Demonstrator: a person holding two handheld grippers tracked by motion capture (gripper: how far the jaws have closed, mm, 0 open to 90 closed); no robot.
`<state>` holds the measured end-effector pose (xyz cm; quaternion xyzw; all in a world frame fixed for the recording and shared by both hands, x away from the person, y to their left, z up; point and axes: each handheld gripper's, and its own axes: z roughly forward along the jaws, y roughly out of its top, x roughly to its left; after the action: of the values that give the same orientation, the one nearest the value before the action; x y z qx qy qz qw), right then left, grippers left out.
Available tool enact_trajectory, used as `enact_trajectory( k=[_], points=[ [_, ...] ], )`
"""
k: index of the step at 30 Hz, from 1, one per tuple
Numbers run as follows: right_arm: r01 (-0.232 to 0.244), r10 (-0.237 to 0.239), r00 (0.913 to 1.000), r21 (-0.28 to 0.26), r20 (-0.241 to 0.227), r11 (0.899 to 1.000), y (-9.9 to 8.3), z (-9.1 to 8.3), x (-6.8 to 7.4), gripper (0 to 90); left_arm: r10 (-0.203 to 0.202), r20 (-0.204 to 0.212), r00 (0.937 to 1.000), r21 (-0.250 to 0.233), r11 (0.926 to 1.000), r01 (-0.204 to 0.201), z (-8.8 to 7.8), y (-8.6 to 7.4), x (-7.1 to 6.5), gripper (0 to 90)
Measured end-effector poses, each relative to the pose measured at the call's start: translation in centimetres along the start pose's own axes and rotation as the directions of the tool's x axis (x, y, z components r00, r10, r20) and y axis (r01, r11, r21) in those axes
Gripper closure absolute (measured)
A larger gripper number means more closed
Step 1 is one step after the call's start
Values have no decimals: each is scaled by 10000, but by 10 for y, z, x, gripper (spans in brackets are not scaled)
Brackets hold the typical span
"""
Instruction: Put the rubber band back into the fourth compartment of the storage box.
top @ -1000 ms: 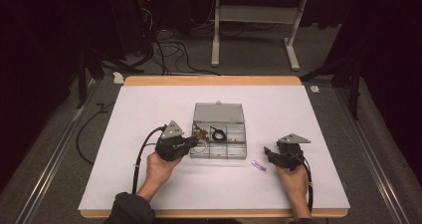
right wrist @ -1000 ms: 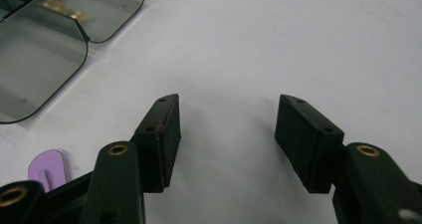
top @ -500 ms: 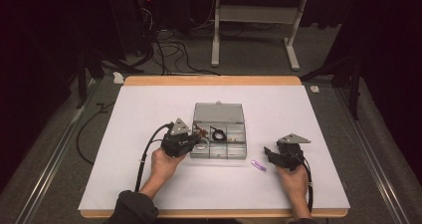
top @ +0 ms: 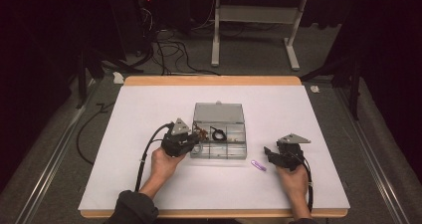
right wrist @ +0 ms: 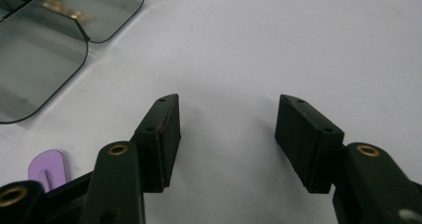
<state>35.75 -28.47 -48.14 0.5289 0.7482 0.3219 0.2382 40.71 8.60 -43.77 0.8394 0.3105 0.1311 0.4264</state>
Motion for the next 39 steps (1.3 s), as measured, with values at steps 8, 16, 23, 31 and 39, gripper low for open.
enact_trajectory(
  k=[8, 16, 23, 31, 39],
  points=[
    [4, -4, 10000, 0, 4, 10000, 0, 0, 0, 440, -21, 73, 10000, -54, 10000, 22, -3, 0, 0, 772],
    [-2, 2, 10000, 1, 2, 10000, 0, 0, 0, 440, -157, 191, 9997, -237, 9996, 162, -9, -1, 1, 716],
    [2, -2, 10000, 0, 1, 10000, 0, 0, 0, 440, -525, 32, 9986, -474, 9975, 526, -20, -9, 7, 632],
    [-8, 8, 10000, 1, -2, 10000, 0, 0, 0, 438, -1256, -331, 9915, -799, 9892, 1226, -36, -28, 12, 556],
    [45, -45, 10000, -18, 28, 10000, 0, 0, 0, 435, -1929, -917, 9769, -588, 9804, 1881, -41, -55, 21, 510]
  ],
)
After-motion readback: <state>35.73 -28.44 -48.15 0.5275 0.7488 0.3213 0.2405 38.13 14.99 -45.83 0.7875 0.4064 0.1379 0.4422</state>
